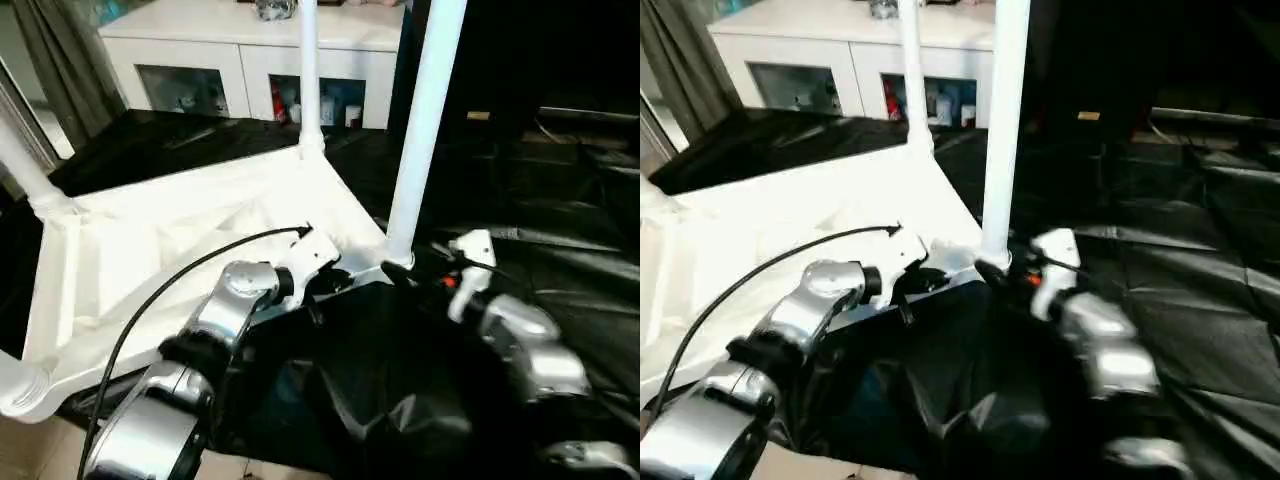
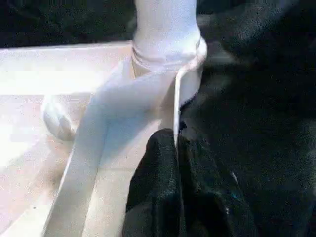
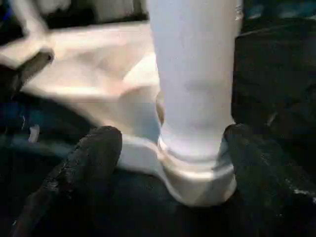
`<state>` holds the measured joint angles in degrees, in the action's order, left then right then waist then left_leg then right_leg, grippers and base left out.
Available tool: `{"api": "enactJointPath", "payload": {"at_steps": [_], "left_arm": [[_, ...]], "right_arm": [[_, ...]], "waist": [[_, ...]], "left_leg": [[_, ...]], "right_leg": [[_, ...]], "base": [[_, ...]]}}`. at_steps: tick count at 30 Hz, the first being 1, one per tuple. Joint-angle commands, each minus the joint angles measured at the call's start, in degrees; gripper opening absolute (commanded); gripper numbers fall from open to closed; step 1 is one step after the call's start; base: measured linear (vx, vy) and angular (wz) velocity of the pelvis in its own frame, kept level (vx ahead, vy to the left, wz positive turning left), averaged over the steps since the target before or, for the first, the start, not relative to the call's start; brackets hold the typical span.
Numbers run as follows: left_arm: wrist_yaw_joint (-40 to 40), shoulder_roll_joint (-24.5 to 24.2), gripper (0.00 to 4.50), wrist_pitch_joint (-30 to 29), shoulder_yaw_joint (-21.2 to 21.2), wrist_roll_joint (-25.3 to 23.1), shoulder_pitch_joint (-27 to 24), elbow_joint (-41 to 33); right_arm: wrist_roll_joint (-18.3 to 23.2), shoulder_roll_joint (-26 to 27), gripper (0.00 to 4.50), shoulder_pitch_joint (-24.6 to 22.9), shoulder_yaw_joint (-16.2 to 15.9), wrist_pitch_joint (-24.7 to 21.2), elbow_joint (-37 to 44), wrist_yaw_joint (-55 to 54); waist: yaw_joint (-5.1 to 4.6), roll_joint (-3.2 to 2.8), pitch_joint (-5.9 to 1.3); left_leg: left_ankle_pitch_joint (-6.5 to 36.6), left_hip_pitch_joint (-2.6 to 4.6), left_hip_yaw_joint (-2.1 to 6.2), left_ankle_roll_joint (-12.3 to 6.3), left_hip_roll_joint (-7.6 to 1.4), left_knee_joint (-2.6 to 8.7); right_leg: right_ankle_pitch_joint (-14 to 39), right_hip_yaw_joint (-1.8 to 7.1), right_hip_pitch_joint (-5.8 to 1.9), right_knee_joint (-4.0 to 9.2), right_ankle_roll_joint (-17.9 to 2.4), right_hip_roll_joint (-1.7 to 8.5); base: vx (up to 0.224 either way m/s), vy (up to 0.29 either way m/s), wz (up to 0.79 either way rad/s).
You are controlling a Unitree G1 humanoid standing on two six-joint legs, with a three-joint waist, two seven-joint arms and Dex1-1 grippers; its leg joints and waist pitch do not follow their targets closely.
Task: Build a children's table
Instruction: Rotate leg to tighten
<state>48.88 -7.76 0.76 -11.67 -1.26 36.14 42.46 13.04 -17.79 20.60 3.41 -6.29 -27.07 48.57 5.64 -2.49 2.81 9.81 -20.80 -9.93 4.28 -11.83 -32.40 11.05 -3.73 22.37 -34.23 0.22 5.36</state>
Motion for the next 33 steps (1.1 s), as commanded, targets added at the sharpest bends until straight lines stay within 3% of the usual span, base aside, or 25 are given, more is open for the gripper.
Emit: {"api": "enactJointPath", "payload": {"at_steps": [1, 2, 3, 4, 5, 7, 9, 11, 12, 13, 14, 15, 16, 17, 18, 19, 20, 21, 22, 23, 24, 26, 30, 31, 33], "left_arm": [[1.75, 0.16, 0.55, -1.55, 1.35, 3.75, -0.94, -5.72], [2.83, -0.56, 0.59, -3.87, 1.16, 4.61, -2.85, -9.89], [3.46, -1.37, 0.69, -5.71, 0.84, 5.01, -4.53, -13.55], [3.78, -2.53, 0.85, -7.82, 0.36, 4.95, -6.35, -17.58], [3.87, -3.28, 0.96, -9.05, 0.04, 4.74, -7.52, -20.14], [3.41, -5.45, 0.98, -14.44, 0.22, 4.91, -10.83, -28.18], [2.32, -7.78, 1.16, -22.07, 2.09, 6.14, -15.18, -38.19], [1.92, -9.1, 1.32, -25.01, 3.18, 6.91, -17.38, -42.54], [1.73, -9.73, 1.38, -25.84, 3.59, 7.24, -18.27, -44.12], [1.17, -11.96, 1.39, -28.98, 5.16, 8.23, -21.78, -49.87], [1.13, -12.16, 1.39, -29.25, 5.31, 8.33, -22.11, -50.38], [1.16, -13.43, 1.63, -31.01, 6.37, 9.0, -24.23, -53.5], [1.32, -14.61, 1.76, -33.07, 7.39, 9.59, -26.27, -56.6], [1.55, -16.24, 1.81, -36.2, 8.5, 10.54, -28.63, -60.74], [1.9, -18.02, 1.81, -39.78, 10.46, 11.88, -31.43, -65.22], [2.22, -19.66, 1.8, -43.29, 12.4, 13.19, -33.93, -69.37], [2.84, -20.95, 2.01, -45.17, 13.95, 14.13, -35.74, -71.87], [3.98, -23.12, 2.01, -48.42, 17.3, 15.67, -38.96, -75.67], [4.23, -23.72, 2.01, -49.46, 18.44, 16.13, -39.91, -76.68], [4.47, -24.13, 2.18, -50.01, 19.21, 16.38, -40.57, -77.22], [5.53, -26.19, 2.24, -51.8, 22.3, 17.13, -43.79, -79.16], [6.37, -28.26, 2.4, -52.99, 24.94, 17.46, -47.12, -80.74], [5.6, -29.49, 2.65, -54.32, 27.95, 17.05, -50.65, -82.18], [4.82, -29.86, 2.71, -54.56, 28.6, 16.62, -51.66, -82.57], [2.19, -30.2, 2.92, -55.64, 29.97, 15.72, -54.03, -84.09]], "right_arm": [[1.37, -1.0, 3.72, -0.4, -0.26, -2.35, 2.69, 2.77], [2.56, -2.18, 3.72, -1.28, -0.44, -4.26, 5.17, 4.62], [3.62, -3.18, 3.72, -2.27, -0.98, -6.17, 7.72, 6.43], [4.52, -4.09, 3.72, -3.29, -1.76, -7.92, 10.17, 8.22], [5.17, -4.73, 3.72, -4.02, -2.32, -9.14, 11.87, 9.32], [6.31, -4.81, 3.72, -5.37, -3.93, -11.44, 15.07, 10.5], [7.24, -3.85, 3.72, -5.94, -5.94, -12.95, 17.04, 11.19], [7.48, -3.0, 3.72, -5.83, -6.77, -13.31, 17.51, 11.2], [7.57, -2.58, 3.72, -5.71, -7.03, -13.49, 17.63, 11.13], [7.56, -0.72, 3.72, -5.02, -7.77, -13.92, 17.6, 10.59], [7.54, -0.52, 3.72, -4.93, -7.83, -13.92, 17.55, 10.51], [7.04, 1.04, 3.72, -4.17, -8.11, -13.09, 16.65, 9.6], [6.58, 2.53, 3.72, -3.4, -8.3, -12.36, 15.79, 8.42], [6.31, 4.27, 3.72, -2.36, -8.39, -11.88, 14.72, 6.56], [5.51, 6.99, 3.72, -0.44, -7.96, -10.2, 11.9, 3.18], [4.97, 9.3, 3.72, 1.25, -7.63, -8.82, 9.32, 0.23], [4.71, 10.86, 3.72, 2.41, -7.44, -7.9, 7.41, -1.39], [4.59, 13.41, 3.72, 4.32, -7.1, -6.54, 4.05, -3.85], [4.61, 14.14, 3.72, 4.88, -6.97, -6.22, 3.07, -4.57], [4.69, 14.6, 3.72, 5.2, -6.9, -6.04, 2.53, -4.88], [4.93, 16.58, 3.72, 6.72, -6.29, -4.97, -0.09, -6.42], [5.03, 18.38, 3.72, 8.31, -5.54, -3.76, -2.98, -7.91], [4.87, 20.73, 3.72, 11.55, -3.98, -0.56, -8.84, -10.94], [4.6, 21.4, 3.72, 12.76, -3.38, 0.71, -11.02, -12.37], [5.52, 23.02, 3.72, 16.52, -0.13, 4.84, -17.61, -17.12]], "waist": [[0.39, 1.48, -4.0], [0.5, 0.99, -4.51], [0.6, 1.21, -4.83], [0.61, 1.46, -4.9], [0.61, 1.4, -4.71], [0.41, 1.37, -4.02], [0.0, 1.61, -3.41], [-0.49, 1.26, -2.16], [-0.67, 1.62, -1.43], [-0.62, 1.78, -1.09], [-0.62, 1.45, -1.07], [-0.91, 1.85, -0.68], [-0.99, 2.06, -0.47], [-1.06, 1.75, -0.33], [-1.66, 1.72, -0.47], [-1.88, 1.66, -0.18], [-2.25, 2.94, 0.07], [-2.36, 2.19, 0.19], [-2.39, 2.0, 0.15], [-2.37, 1.96, 0.39], [-2.15, 2.97, 0.66], [-2.18, 2.59, 0.3], [-2.52, 2.52, 0.03], [-2.52, 2.89, 0.08], [-2.57, 2.86, 0.27]], "left_leg": [[6.88, -0.24, -0.12, -5.43, -1.15, 2.92], [2.08, -0.43, -0.02, -6.8, -1.14, 2.27], [-0.87, -0.54, 0.0, -8.05, -1.14, 1.8], [-5.67, -1.01, -0.03, -11.02, -0.96, 1.07], [-7.32, -1.47, -0.08, -13.04, -0.73, 0.63], [-5.16, -1.92, -0.18, -13.83, -0.84, 0.5], [0.08, -1.68, -0.37, -12.45, -1.23, 1.13], [9.06, -1.33, -0.45, -8.46, -1.38, 2.35], [13.64, -1.09, -0.42, -5.86, -1.43, 2.94], [15.2, -0.83, -0.38, -4.73, -1.45, 3.23], [16.94, -0.69, -0.11, -2.94, -1.67, 3.6], [17.35, -1.2, 0.15, -2.08, -1.52, 4.05], [17.57, -1.16, 0.06, -1.81, -1.41, 4.27], [18.46, -0.81, 0.16, -0.97, -1.56, 4.43], [17.81, -1.33, 0.44, 0.06, -1.58, 4.59], [17.98, -1.5, 0.49, 0.12, -1.43, 4.84], [17.88, -1.64, 0.37, 0.13, -1.44, 4.84], [18.61, -0.74, 0.19, 0.37, -1.38, 4.61], [17.84, -0.64, 0.16, 0.46, -1.39, 4.52], [16.82, -0.72, 0.05, 0.36, -1.34, 4.62], [15.96, -0.58, -0.17, -0.22, -1.35, 4.51], [11.82, -0.7, -0.18, -0.85, -1.24, 4.33], [2.94, -0.63, -0.37, -3.22, -0.76, 3.6], [2.88, -0.59, -0.52, -3.62, -0.77, 3.57], [4.65, -0.72, -0.53, -3.81, -0.86, 3.76]], "right_leg": [[7.42, 2.08, -2.69, 3.56, -12.66, 2.77], [-2.03, 2.04, -2.74, 2.28, -14.67, 2.33], [-7.6, 1.96, -2.85, 1.67, -15.42, 2.07], [-15.96, 1.8, -2.65, 0.81, -16.78, 1.69], [-19.21, 1.62, -2.43, 0.44, -17.21, 1.61], [-17.51, 1.6, -1.96, 0.62, -17.08, 1.8], [-9.79, 1.55, -1.73, 1.33, -16.82, 1.98], [7.67, 1.68, -1.05, 3.24, -14.76, 2.09], [15.29, 1.93, -0.7, 3.98, -12.85, 2.04], [18.54, 2.03, -0.49, 4.43, -11.74, 2.07], [20.34, 2.22, -0.38, 4.4, -10.83, 2.34], [21.19, 2.12, -0.55, 4.36, -9.51, 2.16], [21.62, 2.16, -0.37, 4.68, -8.98, 1.97], [21.29, 2.28, 0.03, 4.68, -8.99, 1.91], [18.74, 2.27, -0.33, 3.88, -10.24, 2.23], [18.95, 2.12, -0.33, 4.14, -10.2, 1.99], [18.61, 2.09, -0.23, 4.15, -10.15, 1.84], [18.74, 2.48, 0.42, 4.27, -11.01, 1.89], [17.05, 2.56, 0.4, 4.07, -11.71, 1.92], [14.74, 2.51, 0.35, 3.98, -11.77, 1.52], [12.96, 2.69, 0.46, 3.82, -11.87, 1.41], [7.49, 2.63, 0.06, 3.08, -12.51, 1.26], [-5.83, 2.3, -0.56, 1.98, -14.94, 0.86], [-6.04, 2.3, -0.57, 2.04, -15.12, 0.87], [-3.75, 2.36, -0.75, 2.22, -15.41, 1.24]], "base": [[0.051, 0.012, 0.02], [0.0, 0.0, 0.0], [0.0, 0.0, 0.0], [0.0, 0.0, 0.0], [0.0, 0.0, 0.0], [0.0, 0.0, 0.0], [0.0, 0.0, 0.0], [-0.026, -0.008, 0.01], [-0.053, -0.017, 0.01], [-0.068, -0.011, 0.04], [-0.056, -0.01, 0.0], [-0.056, -0.01, 0.0], [0.0, 0.0, 0.0], [0.0, 0.0, 0.0], [0.0, 0.0, 0.0], [0.0, 0.0, 0.0], [0.0, 0.0, 0.0], [0.0, 0.0, 0.0], [0.0, 0.0, 0.0], [0.0, 0.0, 0.0], [0.0, 0.0, 0.0], [0.028, 0.002, 0.0], [0.027, 0.004, 0.0], [0.0, 0.0, 0.0], [0.0, 0.0, 0.0]]}}
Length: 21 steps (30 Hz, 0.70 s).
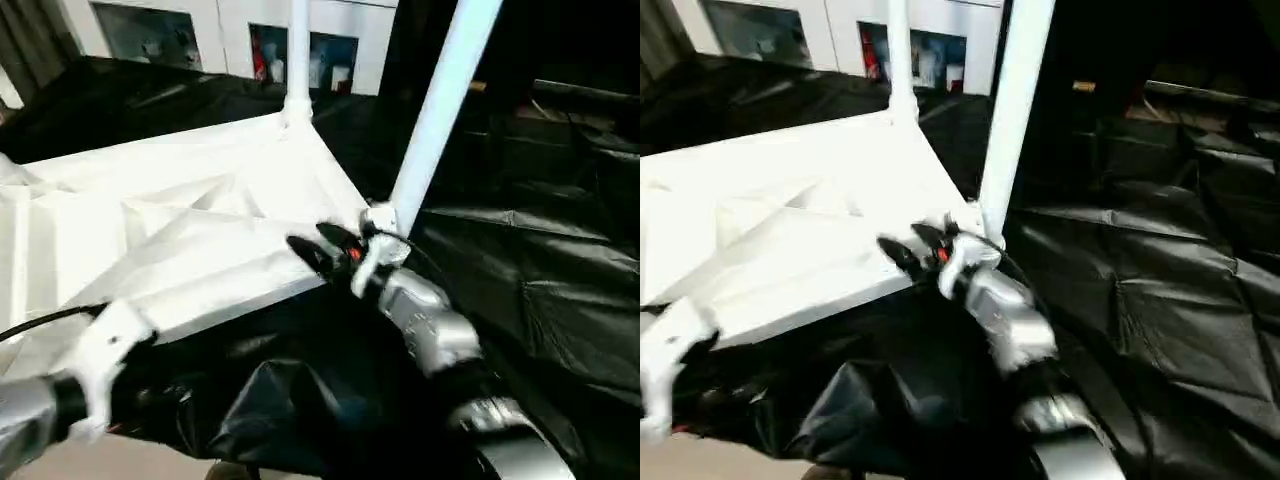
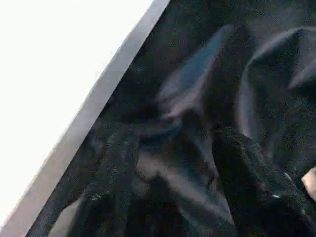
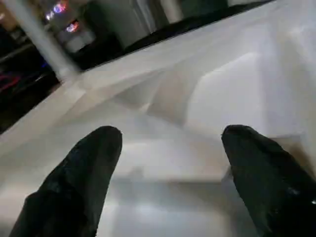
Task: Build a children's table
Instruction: Rotate leg to tighten, then rotate table base
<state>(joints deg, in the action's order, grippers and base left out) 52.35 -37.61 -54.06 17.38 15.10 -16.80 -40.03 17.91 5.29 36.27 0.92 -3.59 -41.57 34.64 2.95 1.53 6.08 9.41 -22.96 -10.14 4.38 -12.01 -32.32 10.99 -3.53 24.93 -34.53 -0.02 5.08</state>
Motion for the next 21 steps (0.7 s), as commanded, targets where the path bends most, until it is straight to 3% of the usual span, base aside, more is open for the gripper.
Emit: {"api": "enactJointPath", "payload": {"at_steps": [1, 4, 9, 10, 14, 15, 20, 21], "left_arm": [[-2.12, -0.33, 3.01, -0.74, 1.09, -1.25, -2.02, -1.95], [-2.82, -0.11, 3.21, -0.68, 1.31, -1.34, -3.01, -2.42], [-5.78, 1.23, 3.73, 1.89, 1.97, -2.91, -3.76, -2.24], [-7.85, 1.74, 3.73, 3.55, 2.28, -3.39, -3.14, -1.66], [-10.08, 2.07, 4.17, 6.95, 2.2, -4.28, -1.83, -0.33], [-10.26, 2.09, 4.17, 7.41, 2.04, -4.49, -1.73, -0.05], [-10.88, 2.63, 4.47, 9.51, 1.11, -4.72, -1.17, 1.05], [-11.25, 3.13, 4.47, 10.24, 0.58, -4.68, -0.52, 1.6]], "right_arm": [[1.35, 0.34, 3.72, 2.29, 4.07, 3.64, -5.43, -5.73], [2.35, 0.46, 3.72, 3.76, 5.98, 4.48, -7.62, -7.85], [3.61, -0.62, 3.72, 7.0, 9.81, 7.58, -12.79, -11.97], [3.92, -1.91, 3.72, 9.24, 11.95, 10.28, -16.62, -13.69], [4.05, -5.39, 3.72, 12.12, 14.76, 13.5, -20.94, -17.06], [4.01, -5.68, 3.72, 12.3, 14.9, 13.76, -21.25, -17.22], [4.14, -9.96, 3.72, 13.62, 16.7, 15.24, -23.17, -18.82], [4.02, -11.6, 3.72, 13.85, 17.28, 15.7, -23.84, -18.79]], "waist": [[-0.1, -1.2, -2.82], [0.04, -1.4, -2.62], [0.43, -1.21, -2.55], [0.45, -0.76, -2.76], [0.82, -0.94, -2.84], [1.01, -1.01, -3.27], [1.81, -0.7, -3.49], [1.94, -1.07, -4.01]], "left_leg": [[7.15, 1.3, -0.27, -3.54, -0.89, 3.89], [10.62, 1.86, -0.36, -2.47, -1.07, 3.94], [14.07, 1.88, -0.26, -0.7, -1.01, 4.06], [13.97, 1.93, -0.4, -0.76, -0.94, 3.89], [14.18, 1.87, -0.42, -0.64, -0.78, 3.7], [13.62, 2.08, -0.49, -0.78, -0.78, 3.46], [9.89, 1.76, -0.63, -2.05, -0.63, 2.93], [9.23, 1.89, -0.61, -2.11, -0.62, 2.72]], "right_leg": [[-0.8, 2.25, -3.33, 2.64, -15.01, 1.82], [3.95, 2.42, -2.91, 3.0, -13.67, 1.73], [6.72, 2.5, -2.65, 3.07, -11.82, 1.59], [6.56, 2.56, -2.73, 3.05, -11.6, 1.56], [6.15, 2.55, -2.6, 2.89, -11.42, 1.49], [5.13, 2.55, -2.73, 2.67, -11.33, 1.41], [0.8, 2.48, -2.82, 2.09, -12.09, 1.21], [-0.45, 2.36, -3.02, 1.9, -12.54, 1.16]], "base": [[0.0, 0.0, 0.0], [0.0, 0.0, 0.0], [0.0, 0.0, 0.0], [0.0, 0.0, 0.0], [0.0, 0.0, 0.0], [0.0, 0.0, 0.0], [0.0, 0.0, 0.0], [0.0, 0.0, 0.0]]}}
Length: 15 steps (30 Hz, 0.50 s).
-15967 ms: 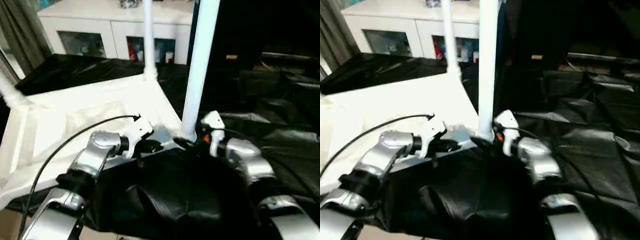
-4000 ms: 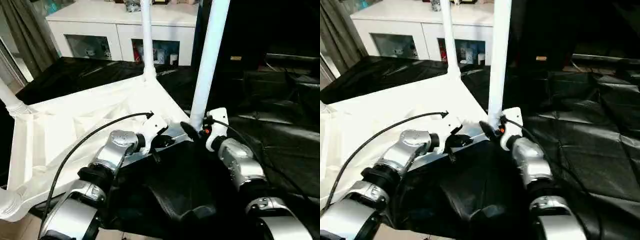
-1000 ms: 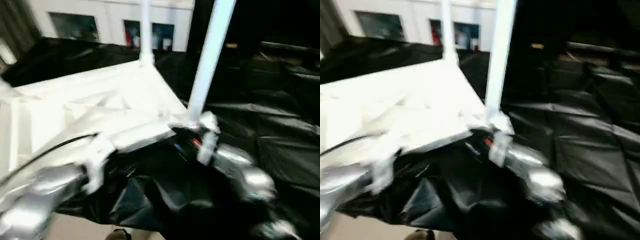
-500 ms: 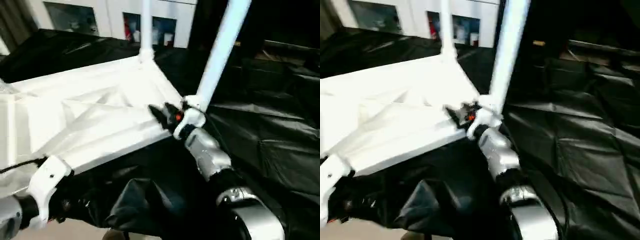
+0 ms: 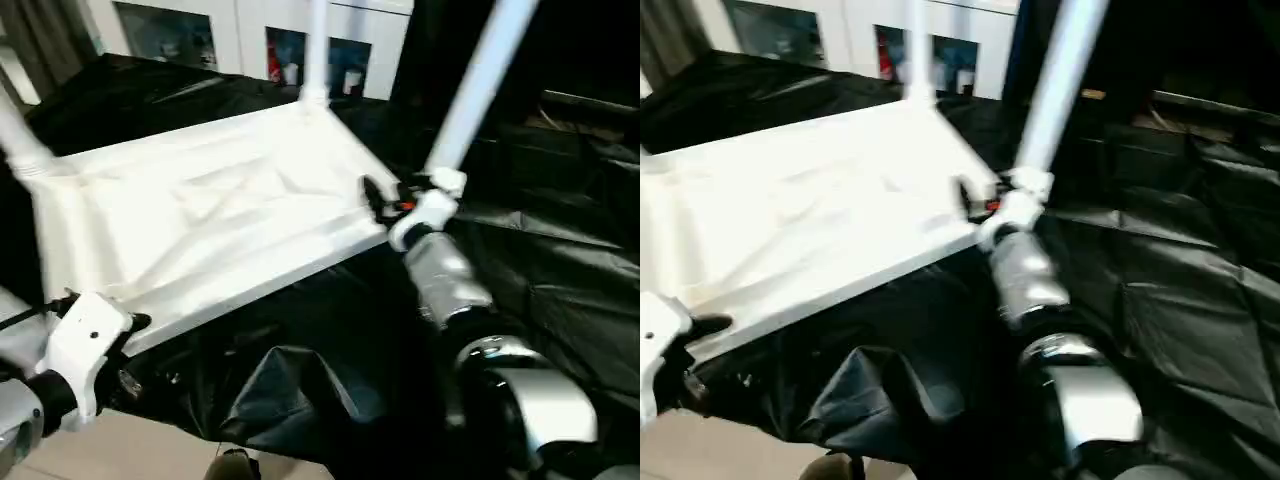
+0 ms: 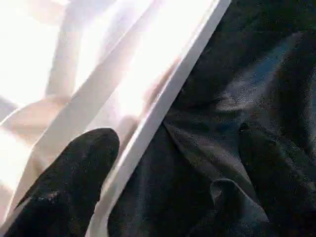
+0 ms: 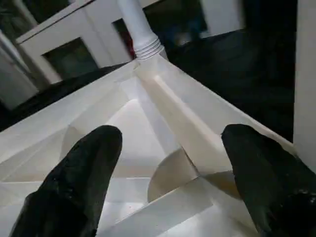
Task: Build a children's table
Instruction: Rotate table base
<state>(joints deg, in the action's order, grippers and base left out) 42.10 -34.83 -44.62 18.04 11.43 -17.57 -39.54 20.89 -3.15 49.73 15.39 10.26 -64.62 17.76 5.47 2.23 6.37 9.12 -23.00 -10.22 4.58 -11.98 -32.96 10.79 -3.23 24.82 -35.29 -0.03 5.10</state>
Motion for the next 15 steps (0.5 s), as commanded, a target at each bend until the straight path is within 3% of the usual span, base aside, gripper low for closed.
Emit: {"api": "enactJointPath", "payload": {"at_steps": [1, 6, 11, 15], "left_arm": [[-1.11, 0.41, 4.47, 1.39, -0.32, -0.85, 0.43, 1.39], [-1.31, 1.17, 4.47, 4.32, -0.38, 0.38, 1.03, 2.51], [0.79, 3.41, 4.47, 8.72, 2.89, 3.66, -2.25, 3.59], [0.55, 6.69, 4.47, 12.98, 6.95, 6.49, -3.18, 6.64]], "right_arm": [[0.78, -3.97, 3.72, 0.67, 3.1, 2.48, -1.64, -1.97], [0.31, -7.14, 3.72, 1.15, 4.25, 3.97, -3.77, -2.25], [-0.22, -10.6, 3.72, 1.05, 4.77, 4.59, -4.9, -1.71], [-0.51, -11.78, 3.72, 1.22, 4.71, 4.62, -5.74, 1.49]], "waist": [[-0.49, -1.68, -4.28], [-0.26, -1.51, -4.32], [-0.17, -1.37, -4.43], [-0.4, -1.2, -4.6]], "left_leg": [[9.3, 1.94, -0.57, -2.43, -0.68, 3.29], [11.92, 1.53, -0.55, -2.18, -0.61, 3.1], [17.03, 1.44, -0.33, -0.8, -0.68, 3.04], [16.28, 1.17, -0.35, -1.47, -0.55, 2.87]], "right_leg": [[-0.8, 2.03, -2.85, 2.61, -12.77, 1.1], [2.71, 2.07, -3.06, 2.72, -13.05, 1.32], [9.37, 2.1, -2.87, 3.12, -11.92, 1.51], [8.65, 2.08, -2.99, 3.11, -11.98, 1.36]], "base": [[0.0, 0.0, 0.0], [0.0, 0.0, 0.0], [0.0, 0.0, 0.0], [0.0, 0.0, 0.0]]}}
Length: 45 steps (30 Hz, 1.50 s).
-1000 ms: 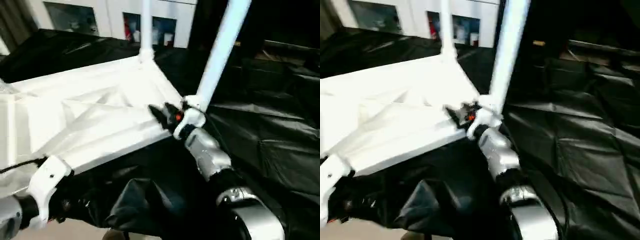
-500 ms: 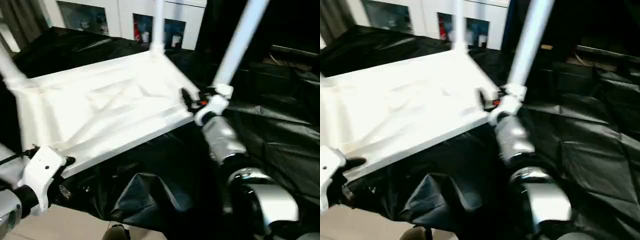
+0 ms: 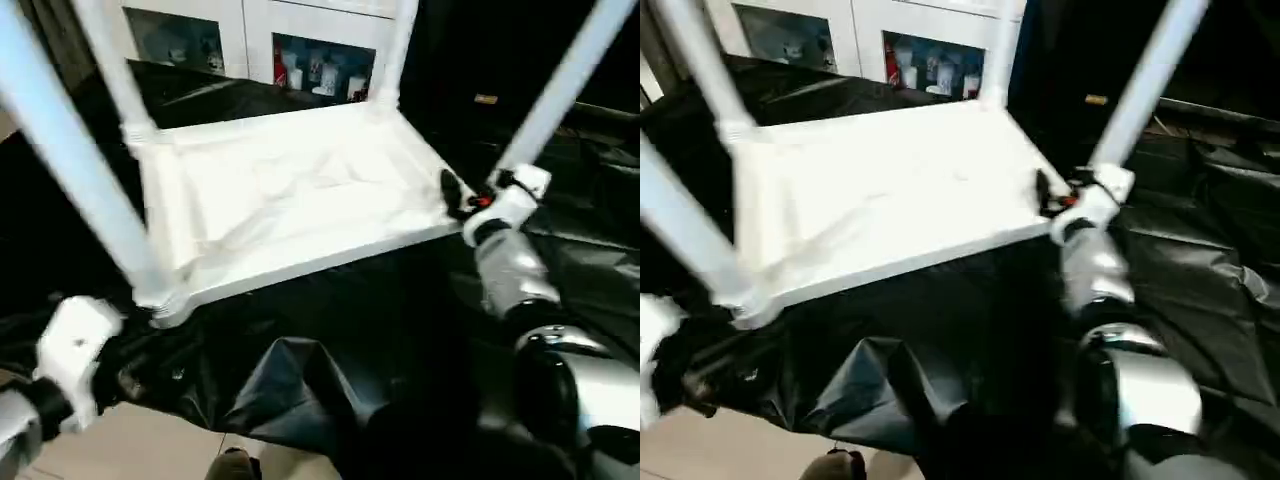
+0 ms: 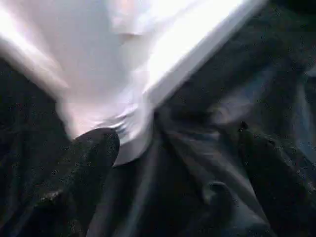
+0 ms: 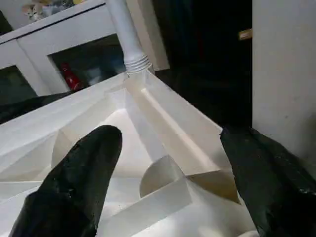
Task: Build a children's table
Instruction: Rotate table base
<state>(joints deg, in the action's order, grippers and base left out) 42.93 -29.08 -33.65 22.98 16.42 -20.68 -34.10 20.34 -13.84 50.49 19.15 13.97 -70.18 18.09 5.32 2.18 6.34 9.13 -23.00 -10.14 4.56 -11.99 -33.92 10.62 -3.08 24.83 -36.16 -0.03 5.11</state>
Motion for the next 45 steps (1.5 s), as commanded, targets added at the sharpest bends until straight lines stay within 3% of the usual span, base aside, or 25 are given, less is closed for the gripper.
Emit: {"api": "enactJointPath", "payload": {"at_steps": [1, 4, 7, 9, 12, 19, 21, 22, 27, 28, 30, 35, 36, 39, 40, 41, 42, 45], "left_arm": [[-0.27, 0.94, 4.47, 2.01, 2.01, 1.5, -0.08, 1.19], [-2.11, 3.84, 4.47, 5.3, 4.79, 3.32, 0.64, 3.78], [-4.35, 5.32, 4.47, 8.02, 4.98, 2.73, 0.8, 5.55], [-6.79, 7.42, 4.47, 9.08, 4.85, 3.14, 3.35, 6.76], [-8.5, 9.38, 4.47, 10.63, 4.44, 3.66, 7.6, 9.22], [-9.5, 11.79, 4.47, 12.99, 0.17, 5.34, 16.72, 15.34], [-8.69, 12.69, 4.47, 12.58, -1.45, 6.47, 19.77, 16.79], [-8.23, 13.02, 4.47, 12.5, -2.03, 7.03, 20.53, 17.01], [-3.86, 12.64, 4.47, 8.99, -5.25, 10.68, 21.05, 16.04], [-3.33, 12.43, 4.47, 8.48, -5.64, 11.0, 20.92, 15.86], [-1.62, 11.64, 4.47, 5.97, -7.72, 13.12, 20.5, 14.68], [-0.74, 9.86, 4.47, 1.56, -12.67, 14.34, 21.18, 12.24], [-0.8, 10.19, 4.47, 1.52, -13.33, 14.47, 21.6, 12.02], [-1.01, 11.16, 4.47, 1.02, -14.91, 15.19, 22.69, 11.42], [-0.5, 11.35, 4.47, 0.44, -16.76, 15.39, 23.16, 10.64], [-0.5, 11.35, 4.47, 0.44, -16.76, 15.39, 23.16, 10.64], [0.44, 11.72, 4.47, -0.82, -19.85, 16.5, 24.05, 9.35], [1.08, 12.79, 4.47, -1.99, -23.12, 17.86, 25.57, 8.65]], "right_arm": [[0.04, -1.09, 3.72, 0.46, 0.95, 0.9, -0.18, 1.16], [-1.73, -0.94, 3.72, -0.58, -1.92, 0.27, 1.13, 8.23], [-2.33, -0.77, 3.72, -2.01, -3.47, -0.22, 2.94, 12.74], [-3.59, -0.76, 3.72, -4.77, -5.72, -0.03, 5.79, 15.64], [-3.72, -0.56, 3.72, -8.44, -6.96, -0.59, 9.76, 18.76], [-1.85, 0.17, 3.72, -14.99, -4.59, 0.06, 17.1, 15.71], [-1.55, 0.69, 3.72, -16.01, -1.76, 2.4, 17.34, 8.11], [-1.7, 0.81, 3.72, -16.58, -1.23, 2.41, 17.82, 6.24], [-5.36, 0.84, 3.72, -18.65, -2.92, 1.09, 17.57, 1.15], [-5.97, 0.77, 3.72, -18.81, -3.33, 0.7, 17.46, 0.49], [-8.12, 0.6, 3.72, -18.98, -5.12, -2.08, 16.66, -1.97], [-11.02, 1.23, 3.72, -16.24, -8.11, -5.84, 12.46, -2.88], [-11.26, 1.68, 3.72, -15.61, -8.49, -6.05, 11.97, -2.29], [-12.16, 2.51, 3.72, -14.3, -9.61, -6.75, 10.94, -1.52], [-12.61, 3.01, 3.72, -13.66, -10.32, -6.84, 10.49, -0.87], [-12.61, 3.01, 3.72, -13.66, -10.32, -6.84, 10.49, -0.87], [-12.83, 3.94, 3.72, -12.6, -11.27, -7.39, 10.08, 0.33], [-13.27, 4.73, 3.72, -11.19, -12.25, -7.46, 9.46, 1.57]], "waist": [[-0.24, -1.19, -4.55], [-0.48, -1.14, -4.75], [-0.52, -0.67, -4.79], [-0.45, -0.41, -4.63], [-0.13, -0.46, -4.64], [-0.09, -0.15, -4.69], [-0.46, -0.2, -4.66], [-0.4, -0.23, -4.76], [-0.51, -0.05, -4.75], [-0.56, 0.21, -4.67], [-0.52, 0.17, -4.59], [-0.64, -0.01, -4.36], [-0.68, -0.29, -4.39], [-0.68, -0.23, -4.47], [-0.59, -0.95, -4.53], [-0.71, -0.62, -4.55], [-0.64, -0.83, -4.68], [-0.76, -0.66, -4.71]], "left_leg": [[16.24, 1.19, -0.41, -1.53, -0.57, 3.86], [15.5, 1.04, -0.29, -2.29, -0.72, 3.76], [14.53, 1.04, -0.39, -3.52, -0.84, 3.61], [13.54, 1.07, -0.51, -4.08, -0.93, 3.57], [13.55, 1.46, -0.58, -3.79, -1.01, 3.55], [13.76, 1.37, -0.31, -2.45, -0.76, 3.78], [14.08, 1.22, -0.28, -1.62, -0.61, 3.81], [14.41, 1.57, -0.43, -1.5, -0.61, 3.68], [14.02, 1.45, -0.54, -1.9, -0.48, 3.56], [13.78, 1.34, -0.56, -1.85, -0.45, 3.56], [14.54, 1.46, -0.52, -1.56, -0.46, 3.65], [16.69, 1.49, -0.53, -0.78, -0.44, 3.78], [16.8, 1.41, -0.43, -0.58, -0.46, 3.86], [16.14, 1.44, -0.44, -0.33, -0.51, 3.81], [15.91, 1.53, -0.36, -0.16, -0.5, 3.78], [15.82, 1.51, -0.49, -0.27, -0.5, 3.7], [15.24, 1.61, -0.46, -0.37, -0.52, 3.69], [14.45, 1.45, -0.53, -0.49, -0.46, 3.6]], "right_leg": [[8.68, 1.93, -2.99, 4.05, -12.12, 1.37], [6.8, 1.89, -3.15, 3.8, -12.92, 1.32], [6.34, 2.0, -3.22, 3.82, -13.44, 1.41], [6.64, 2.13, -3.15, 3.89, -13.36, 1.41], [7.33, 2.18, -2.91, 3.92, -13.3, 1.39], [8.85, 2.2, -3.08, 4.0, -11.59, 1.47], [10.28, 2.24, -3.1, 4.12, -10.96, 1.57], [10.37, 2.29, -2.82, 4.16, -10.88, 1.45], [8.85, 2.31, -2.78, 4.09, -10.65, 1.24], [9.04, 2.29, -2.8, 4.1, -10.56, 1.22], [10.54, 2.29, -2.71, 4.1, -10.24, 1.2], [12.63, 2.45, -2.51, 4.33, -9.7, 1.16], [12.65, 2.47, -2.57, 4.31, -9.56, 1.24], [10.92, 2.47, -2.71, 4.12, -9.9, 1.21], [10.19, 2.48, -2.7, 3.98, -10.09, 1.23], [9.17, 2.46, -2.71, 4.01, -10.35, 1.11], [7.99, 2.47, -2.77, 3.81, -10.73, 1.13], [6.29, 2.45, -2.99, 3.61, -11.6, 1.11]], "base": [[0.0, 0.0, 0.0], [0.0, 0.0, 0.0], [0.0, 0.0, 0.0], [0.0, 0.0, 0.0], [0.0, 0.0, 0.0], [0.0, 0.0, 0.0], [0.0, 0.0, 0.0], [0.0, 0.0, 0.0], [0.0, 0.0, 0.0], [0.0, 0.0, 0.0], [0.0, 0.0, 0.0], [0.0, 0.0, 0.0], [0.0, 0.0, 0.0], [0.0, 0.0, 0.0], [0.0, 0.0, 0.0], [0.0, 0.0, 0.0], [0.0, 0.0, 0.0], [0.0, 0.0, 0.0]]}}
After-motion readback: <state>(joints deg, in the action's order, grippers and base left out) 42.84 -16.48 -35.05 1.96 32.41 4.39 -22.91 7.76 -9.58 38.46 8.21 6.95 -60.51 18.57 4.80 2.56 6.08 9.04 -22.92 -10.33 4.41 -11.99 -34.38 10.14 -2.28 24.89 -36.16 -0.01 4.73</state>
